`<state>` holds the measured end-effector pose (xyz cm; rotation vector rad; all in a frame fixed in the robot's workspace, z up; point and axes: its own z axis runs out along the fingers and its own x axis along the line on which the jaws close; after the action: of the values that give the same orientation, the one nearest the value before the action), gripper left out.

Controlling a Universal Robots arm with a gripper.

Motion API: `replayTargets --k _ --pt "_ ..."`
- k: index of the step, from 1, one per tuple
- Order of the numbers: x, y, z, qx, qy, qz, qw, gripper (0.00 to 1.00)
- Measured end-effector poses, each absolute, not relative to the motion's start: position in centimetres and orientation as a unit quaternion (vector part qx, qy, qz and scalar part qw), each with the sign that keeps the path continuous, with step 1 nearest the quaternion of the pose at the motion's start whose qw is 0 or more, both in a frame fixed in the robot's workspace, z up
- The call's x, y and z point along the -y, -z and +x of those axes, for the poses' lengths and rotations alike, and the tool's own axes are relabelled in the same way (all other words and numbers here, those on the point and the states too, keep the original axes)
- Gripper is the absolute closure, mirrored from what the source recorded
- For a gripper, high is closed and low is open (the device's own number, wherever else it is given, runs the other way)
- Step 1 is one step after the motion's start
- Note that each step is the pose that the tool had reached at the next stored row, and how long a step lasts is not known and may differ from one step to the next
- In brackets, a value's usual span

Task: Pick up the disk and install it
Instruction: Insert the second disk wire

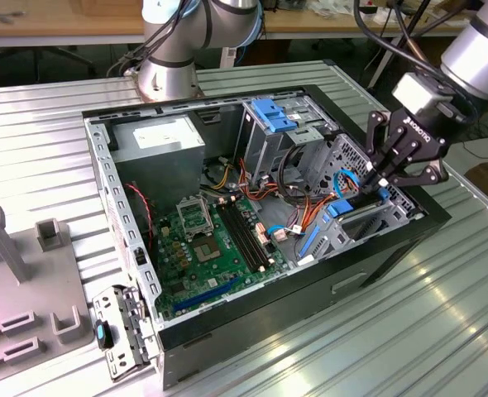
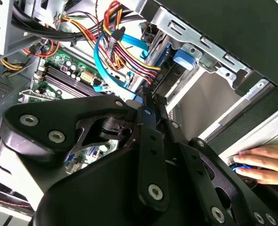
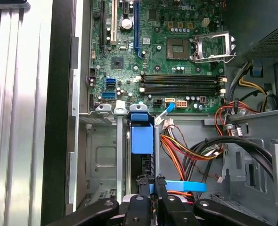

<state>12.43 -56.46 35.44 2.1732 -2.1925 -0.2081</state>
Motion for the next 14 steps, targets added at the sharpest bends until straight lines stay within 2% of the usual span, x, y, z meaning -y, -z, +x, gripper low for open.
replayTargets --k 14 --pt "56.4 -34.5 12.5 0.718 0.069 0.692 0.022 0.84"
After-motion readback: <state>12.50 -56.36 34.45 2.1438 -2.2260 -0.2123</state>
